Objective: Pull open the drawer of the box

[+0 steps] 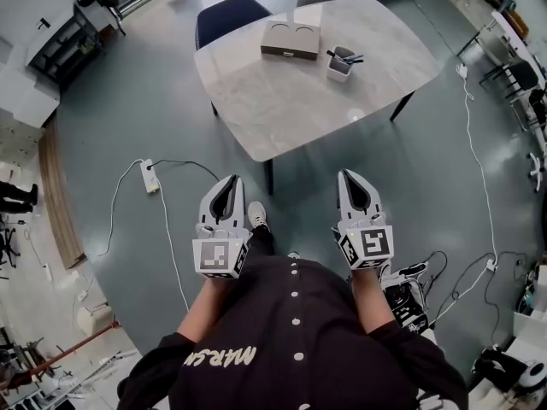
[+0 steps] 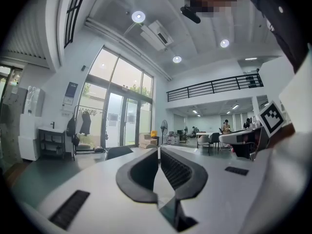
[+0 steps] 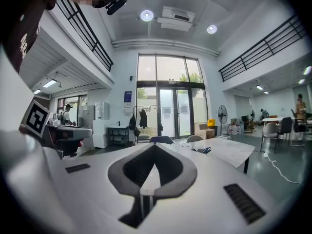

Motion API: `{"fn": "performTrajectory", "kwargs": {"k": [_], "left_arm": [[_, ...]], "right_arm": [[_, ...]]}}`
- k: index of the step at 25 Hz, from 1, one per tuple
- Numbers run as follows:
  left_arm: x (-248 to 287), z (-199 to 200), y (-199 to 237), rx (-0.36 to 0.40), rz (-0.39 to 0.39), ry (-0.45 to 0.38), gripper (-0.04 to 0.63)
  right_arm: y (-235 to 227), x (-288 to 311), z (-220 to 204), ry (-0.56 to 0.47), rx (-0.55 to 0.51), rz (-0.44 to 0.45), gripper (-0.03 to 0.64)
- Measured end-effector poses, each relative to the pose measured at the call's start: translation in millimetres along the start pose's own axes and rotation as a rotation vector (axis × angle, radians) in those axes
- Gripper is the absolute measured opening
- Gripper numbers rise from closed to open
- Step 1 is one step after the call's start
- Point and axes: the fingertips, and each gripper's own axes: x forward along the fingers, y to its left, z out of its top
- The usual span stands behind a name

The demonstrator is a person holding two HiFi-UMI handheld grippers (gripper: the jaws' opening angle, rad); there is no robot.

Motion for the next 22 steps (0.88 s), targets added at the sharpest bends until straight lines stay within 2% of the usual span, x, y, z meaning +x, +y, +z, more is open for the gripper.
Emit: {"fn": "performTrajectory", "kwargs": {"k": [10, 16, 22], "left_arm": [[89, 27, 52, 0.016, -0.049, -0.038, 0.025], [124, 33, 80, 0.001, -0.091, -0.053, 0.026], [149, 38, 103, 0.011, -0.155, -0.062, 0.026]], "right_arm": [[-20, 96, 27, 0.002, -0.008, -0.019, -0.003], [-23, 141, 33, 0.007, 0.015, -0.038, -0.003], [-17, 177, 30, 0.043, -0.006, -0.062, -0.002]]}}
